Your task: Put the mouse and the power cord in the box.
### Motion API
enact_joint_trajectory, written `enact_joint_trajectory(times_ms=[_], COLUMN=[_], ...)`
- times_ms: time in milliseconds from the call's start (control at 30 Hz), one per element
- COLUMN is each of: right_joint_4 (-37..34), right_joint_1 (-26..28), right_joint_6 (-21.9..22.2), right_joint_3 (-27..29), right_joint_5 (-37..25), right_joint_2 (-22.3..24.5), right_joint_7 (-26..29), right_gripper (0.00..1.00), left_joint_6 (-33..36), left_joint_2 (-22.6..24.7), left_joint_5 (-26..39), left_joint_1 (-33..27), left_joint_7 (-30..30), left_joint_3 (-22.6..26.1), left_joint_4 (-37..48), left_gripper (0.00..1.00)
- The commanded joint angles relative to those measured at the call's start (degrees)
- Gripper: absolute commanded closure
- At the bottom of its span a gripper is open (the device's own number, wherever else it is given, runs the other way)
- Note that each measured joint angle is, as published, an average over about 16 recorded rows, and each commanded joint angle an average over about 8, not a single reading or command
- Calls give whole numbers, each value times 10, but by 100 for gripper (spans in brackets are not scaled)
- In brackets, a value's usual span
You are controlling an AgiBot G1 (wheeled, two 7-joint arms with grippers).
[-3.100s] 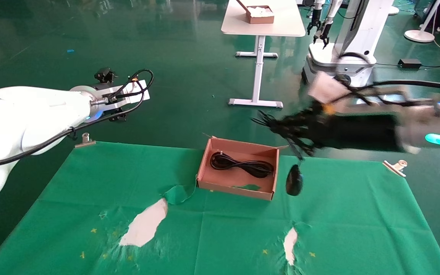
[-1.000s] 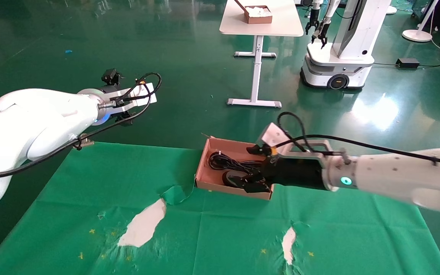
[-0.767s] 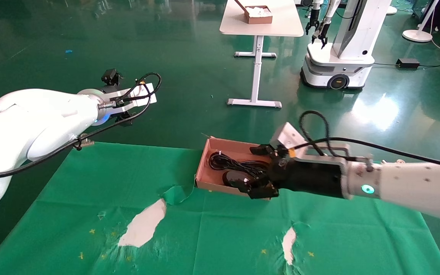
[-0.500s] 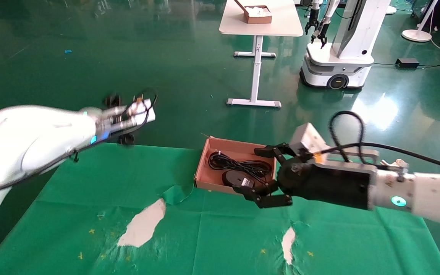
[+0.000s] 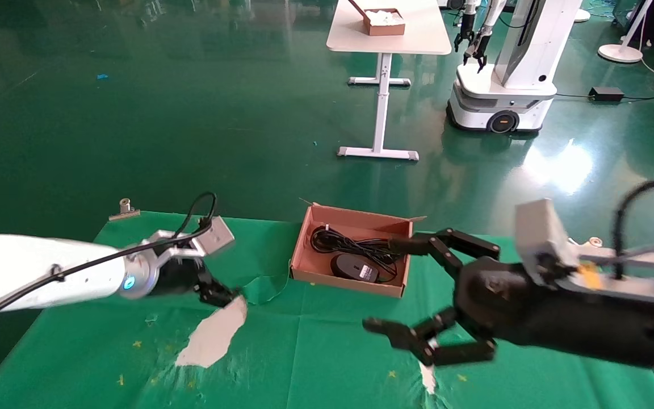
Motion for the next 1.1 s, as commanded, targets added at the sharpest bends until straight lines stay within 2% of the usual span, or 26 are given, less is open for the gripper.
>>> enact_joint_trajectory(times_ms=[33,400,1100], right_joint_4=[17,96,98], right_joint_1=[-12,-64,-65], right_joint_6=[-12,-65,-66], right_joint_3=[7,39,39], right_joint_5=[20,111,114], right_joint_2=[14,79,81], right_joint_7=[2,12,11], right_gripper=[0,0,0], left_joint_6=[20,133,349], left_joint_2=[-13,-88,-229], left_joint_5=[-31,-204,-533], left_joint_1=[15,99,258], left_joint_7=[13,84,219], left_joint_3=[-22,-146,-383], left_joint_4=[-16,-107,-280], left_gripper=[0,0,0])
